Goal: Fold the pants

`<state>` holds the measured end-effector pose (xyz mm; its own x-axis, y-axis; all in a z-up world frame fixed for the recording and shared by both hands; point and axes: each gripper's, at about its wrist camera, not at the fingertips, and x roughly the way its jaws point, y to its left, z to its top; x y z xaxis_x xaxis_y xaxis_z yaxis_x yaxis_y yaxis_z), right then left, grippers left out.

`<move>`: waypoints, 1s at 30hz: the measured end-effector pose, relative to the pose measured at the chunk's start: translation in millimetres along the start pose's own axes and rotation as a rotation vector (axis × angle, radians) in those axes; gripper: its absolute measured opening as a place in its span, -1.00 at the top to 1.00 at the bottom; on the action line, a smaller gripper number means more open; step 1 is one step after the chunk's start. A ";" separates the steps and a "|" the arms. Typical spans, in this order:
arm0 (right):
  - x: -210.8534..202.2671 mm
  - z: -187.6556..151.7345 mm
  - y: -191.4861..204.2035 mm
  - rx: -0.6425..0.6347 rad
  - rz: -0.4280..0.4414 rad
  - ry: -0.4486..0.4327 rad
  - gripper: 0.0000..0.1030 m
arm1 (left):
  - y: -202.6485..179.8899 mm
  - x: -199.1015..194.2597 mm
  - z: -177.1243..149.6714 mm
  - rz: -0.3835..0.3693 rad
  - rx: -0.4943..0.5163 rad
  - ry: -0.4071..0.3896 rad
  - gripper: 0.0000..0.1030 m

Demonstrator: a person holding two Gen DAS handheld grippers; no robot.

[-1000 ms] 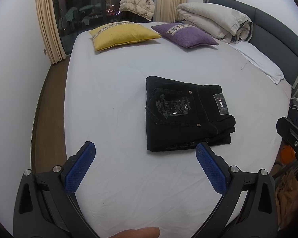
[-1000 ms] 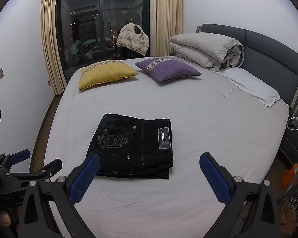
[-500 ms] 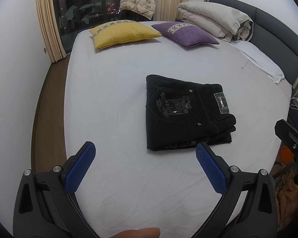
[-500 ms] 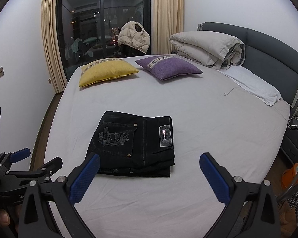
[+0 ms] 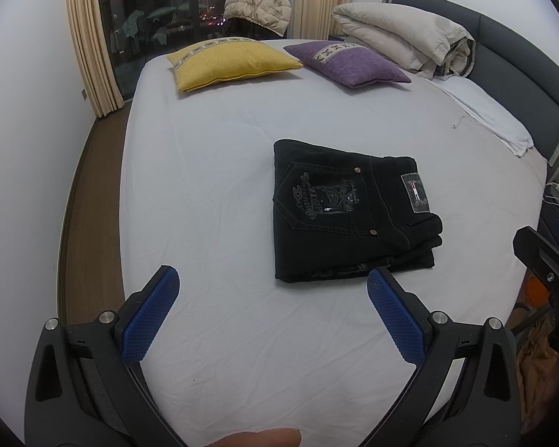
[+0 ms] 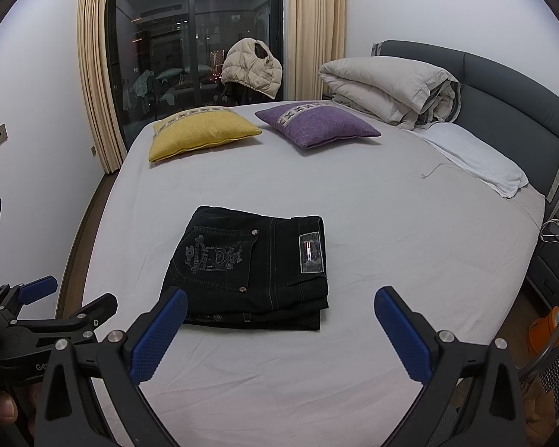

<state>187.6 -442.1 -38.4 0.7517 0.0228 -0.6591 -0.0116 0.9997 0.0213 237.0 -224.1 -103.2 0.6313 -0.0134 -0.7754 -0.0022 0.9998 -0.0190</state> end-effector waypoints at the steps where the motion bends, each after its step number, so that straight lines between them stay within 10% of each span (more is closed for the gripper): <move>1: 0.1 0.5 0.1 0.001 0.000 0.000 -1.00 | -0.1 0.0 0.1 0.000 -0.001 0.001 -1.00; 30: 0.8 -14.8 2.8 -0.004 0.006 0.010 -1.00 | -0.5 -0.5 -2.4 -0.001 0.001 0.003 -1.00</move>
<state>178.4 -439.2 -49.9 0.7448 0.0287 -0.6666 -0.0189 0.9996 0.0219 234.8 -224.7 -104.3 0.6290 -0.0146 -0.7773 -0.0004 0.9998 -0.0191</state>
